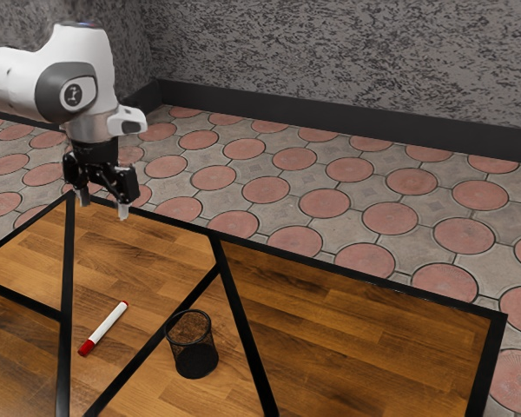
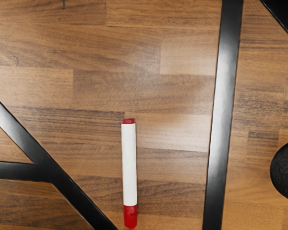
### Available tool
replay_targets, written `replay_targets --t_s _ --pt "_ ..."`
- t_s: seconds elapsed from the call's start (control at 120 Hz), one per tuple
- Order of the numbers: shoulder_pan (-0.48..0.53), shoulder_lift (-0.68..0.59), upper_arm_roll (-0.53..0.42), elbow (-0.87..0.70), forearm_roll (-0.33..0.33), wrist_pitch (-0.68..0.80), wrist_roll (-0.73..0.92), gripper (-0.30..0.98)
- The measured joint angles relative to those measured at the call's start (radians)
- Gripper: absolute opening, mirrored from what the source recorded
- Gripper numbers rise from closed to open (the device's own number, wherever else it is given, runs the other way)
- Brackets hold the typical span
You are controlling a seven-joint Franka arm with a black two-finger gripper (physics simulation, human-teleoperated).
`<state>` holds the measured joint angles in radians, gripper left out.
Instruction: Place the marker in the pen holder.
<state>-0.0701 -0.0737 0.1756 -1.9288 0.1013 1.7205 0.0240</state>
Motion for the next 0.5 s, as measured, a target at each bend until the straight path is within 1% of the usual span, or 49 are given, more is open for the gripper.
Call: replay_targets --t_s 0.1,0.167,0.267,0.333,0.417,0.5 --pt "-0.032 0.078 0.038 -0.108 0.002 0.142 0.0 0.69" --pt "-0.058 0.127 0.073 -0.143 -0.003 0.228 -0.001 0.69" --pt "-0.029 0.189 0.088 -0.185 -0.033 0.349 -0.006 0.69" --pt "-0.015 0.192 0.093 -0.253 -0.042 0.454 0.012 0.69" --pt "-0.014 0.144 0.095 -0.38 -0.049 0.58 0.051 0.69" --pt "-0.022 0.127 0.108 -0.465 -0.052 0.682 0.092 0.69"
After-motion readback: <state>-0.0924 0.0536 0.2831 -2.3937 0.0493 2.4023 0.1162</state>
